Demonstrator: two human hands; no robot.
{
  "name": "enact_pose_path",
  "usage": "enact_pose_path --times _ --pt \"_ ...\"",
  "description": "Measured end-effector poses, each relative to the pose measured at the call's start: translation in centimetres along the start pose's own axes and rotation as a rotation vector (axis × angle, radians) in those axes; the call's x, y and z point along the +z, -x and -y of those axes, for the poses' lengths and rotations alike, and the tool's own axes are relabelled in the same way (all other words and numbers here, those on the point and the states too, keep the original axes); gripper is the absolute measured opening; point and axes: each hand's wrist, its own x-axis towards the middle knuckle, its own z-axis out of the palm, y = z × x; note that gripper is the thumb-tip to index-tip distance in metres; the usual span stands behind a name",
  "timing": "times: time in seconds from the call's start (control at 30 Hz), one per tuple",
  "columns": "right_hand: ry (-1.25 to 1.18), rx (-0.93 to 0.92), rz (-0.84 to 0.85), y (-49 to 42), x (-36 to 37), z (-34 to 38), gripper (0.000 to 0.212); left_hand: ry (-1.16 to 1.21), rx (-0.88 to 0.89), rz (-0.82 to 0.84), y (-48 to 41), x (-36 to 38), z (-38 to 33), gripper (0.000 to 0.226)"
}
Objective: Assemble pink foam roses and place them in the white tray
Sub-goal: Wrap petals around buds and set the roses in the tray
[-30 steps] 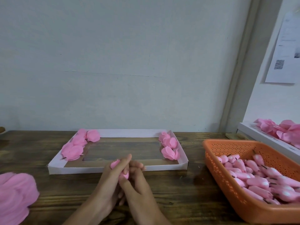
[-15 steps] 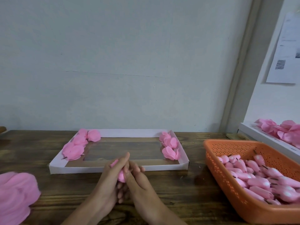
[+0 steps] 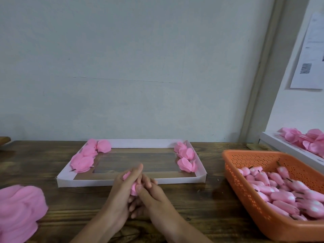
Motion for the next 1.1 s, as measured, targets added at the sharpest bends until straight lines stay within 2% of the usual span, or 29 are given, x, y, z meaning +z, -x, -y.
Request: enact_pose_path --times 0.13,0.27,0.33,0.43,0.5,0.57,0.67,0.77,0.9,1.1 --pt "0.063 -0.072 -0.058 0.1 -0.2 -0.5 0.018 -0.038 0.022 -0.044 0.2 0.5 0.1 0.057" --pt "0.062 -0.179 -0.162 0.1 -0.5 -1.1 0.017 -0.111 0.033 -0.043 0.5 0.8 0.0 0.046" --pt "0.096 -0.194 -0.176 -0.1 -0.8 -1.4 0.015 -0.096 0.028 -0.009 0.5 0.9 -0.2 0.047" --pt "0.063 -0.201 -0.16 -0.5 -1.6 -1.0 0.011 -0.029 0.032 0.018 0.3 1.0 0.1 0.037" --pt "0.108 -0.233 -0.231 -0.9 -3.0 -0.2 0.012 0.027 0.046 0.024 -0.1 1.0 0.6 0.035" --pt "0.431 -0.289 -0.419 -1.2 -5.6 0.5 0.016 -0.012 0.045 0.05 -0.4 0.5 1.2 0.05" --pt "1.04 -0.335 -0.629 -1.2 -9.5 1.1 0.021 -0.138 0.045 0.081 -0.5 -0.1 1.4 0.053" --pt "1.47 -0.111 -0.629 -1.1 -11.2 0.4 0.026 -0.181 0.014 0.044 -0.5 -0.2 1.6 0.043" --pt "1.599 0.049 -0.619 -1.0 -11.7 0.1 0.027 -0.232 0.01 0.045 -0.5 -0.1 1.6 0.019" --pt "1.706 0.041 -0.711 -0.9 -10.8 0.3 0.03 -0.239 0.003 0.054 -0.5 -0.4 1.5 0.011"
